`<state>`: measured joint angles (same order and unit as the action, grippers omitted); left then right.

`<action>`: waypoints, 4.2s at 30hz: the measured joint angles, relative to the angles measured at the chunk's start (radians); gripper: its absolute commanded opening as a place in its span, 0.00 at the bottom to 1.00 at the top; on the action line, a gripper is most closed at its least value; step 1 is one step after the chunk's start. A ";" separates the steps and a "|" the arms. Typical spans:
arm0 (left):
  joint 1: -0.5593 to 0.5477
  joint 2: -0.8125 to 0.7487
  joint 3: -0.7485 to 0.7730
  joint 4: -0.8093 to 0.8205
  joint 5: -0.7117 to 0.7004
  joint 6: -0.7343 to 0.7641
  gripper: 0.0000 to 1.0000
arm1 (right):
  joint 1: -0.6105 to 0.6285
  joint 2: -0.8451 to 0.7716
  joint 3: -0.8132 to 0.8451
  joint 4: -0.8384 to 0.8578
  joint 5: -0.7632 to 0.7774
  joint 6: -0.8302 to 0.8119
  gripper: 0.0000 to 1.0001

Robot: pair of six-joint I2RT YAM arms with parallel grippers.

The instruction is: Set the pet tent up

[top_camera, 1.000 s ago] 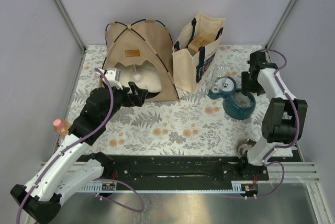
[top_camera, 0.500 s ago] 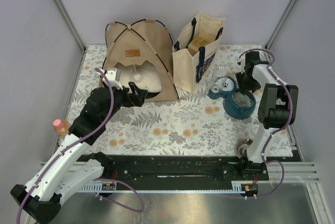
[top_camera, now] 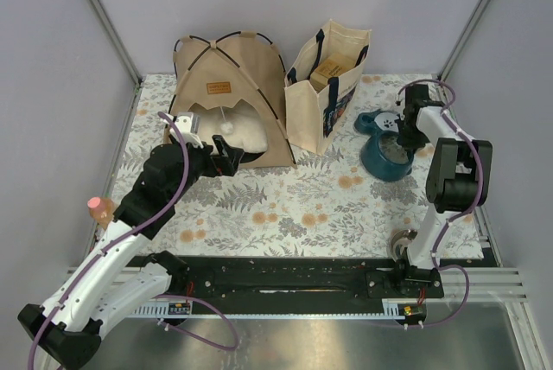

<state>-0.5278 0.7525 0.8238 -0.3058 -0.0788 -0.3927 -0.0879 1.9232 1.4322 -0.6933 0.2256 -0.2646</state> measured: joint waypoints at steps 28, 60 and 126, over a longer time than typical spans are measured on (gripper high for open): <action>0.005 0.000 0.000 0.008 0.008 -0.002 0.99 | 0.149 -0.195 -0.225 -0.152 0.068 0.697 0.22; 0.005 -0.045 -0.034 0.013 0.015 -0.009 0.99 | 0.200 -0.297 -0.209 -0.053 -0.027 0.463 0.57; 0.005 -0.175 -0.121 -0.008 -0.117 0.026 0.99 | 0.263 -0.414 -0.606 -0.464 0.089 1.128 0.45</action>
<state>-0.5224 0.5774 0.7025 -0.3141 -0.1959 -0.3668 0.1753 1.5093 0.8261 -1.1576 0.3145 0.8635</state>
